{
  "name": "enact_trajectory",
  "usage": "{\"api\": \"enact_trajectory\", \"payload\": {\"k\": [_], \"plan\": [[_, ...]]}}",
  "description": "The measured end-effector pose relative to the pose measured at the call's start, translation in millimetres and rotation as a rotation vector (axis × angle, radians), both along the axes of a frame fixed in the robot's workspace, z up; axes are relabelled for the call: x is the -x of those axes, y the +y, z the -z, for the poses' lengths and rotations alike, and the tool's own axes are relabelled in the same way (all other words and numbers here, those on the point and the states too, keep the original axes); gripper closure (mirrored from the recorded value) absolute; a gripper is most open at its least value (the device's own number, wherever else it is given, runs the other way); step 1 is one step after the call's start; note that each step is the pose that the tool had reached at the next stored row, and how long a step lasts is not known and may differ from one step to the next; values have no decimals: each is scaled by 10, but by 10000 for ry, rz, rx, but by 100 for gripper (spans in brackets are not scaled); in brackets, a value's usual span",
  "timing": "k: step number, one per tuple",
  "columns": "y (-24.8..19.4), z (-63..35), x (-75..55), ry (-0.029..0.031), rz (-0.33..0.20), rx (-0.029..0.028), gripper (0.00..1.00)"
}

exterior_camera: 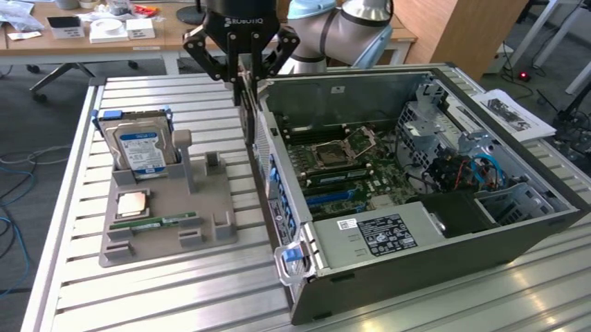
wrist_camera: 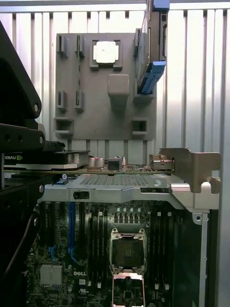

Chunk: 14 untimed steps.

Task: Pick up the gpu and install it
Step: 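Pick up the gpu and move the gpu toward the slot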

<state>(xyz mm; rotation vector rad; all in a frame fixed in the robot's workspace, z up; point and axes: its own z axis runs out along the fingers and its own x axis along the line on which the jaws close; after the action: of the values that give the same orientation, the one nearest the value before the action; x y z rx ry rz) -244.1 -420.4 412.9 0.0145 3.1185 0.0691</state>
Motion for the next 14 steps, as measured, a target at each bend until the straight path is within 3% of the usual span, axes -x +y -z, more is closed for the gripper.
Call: {"api": "enact_trajectory", "payload": {"k": [14], "plan": [[0, 1, -295, -1, 1, -7, 73]]}}
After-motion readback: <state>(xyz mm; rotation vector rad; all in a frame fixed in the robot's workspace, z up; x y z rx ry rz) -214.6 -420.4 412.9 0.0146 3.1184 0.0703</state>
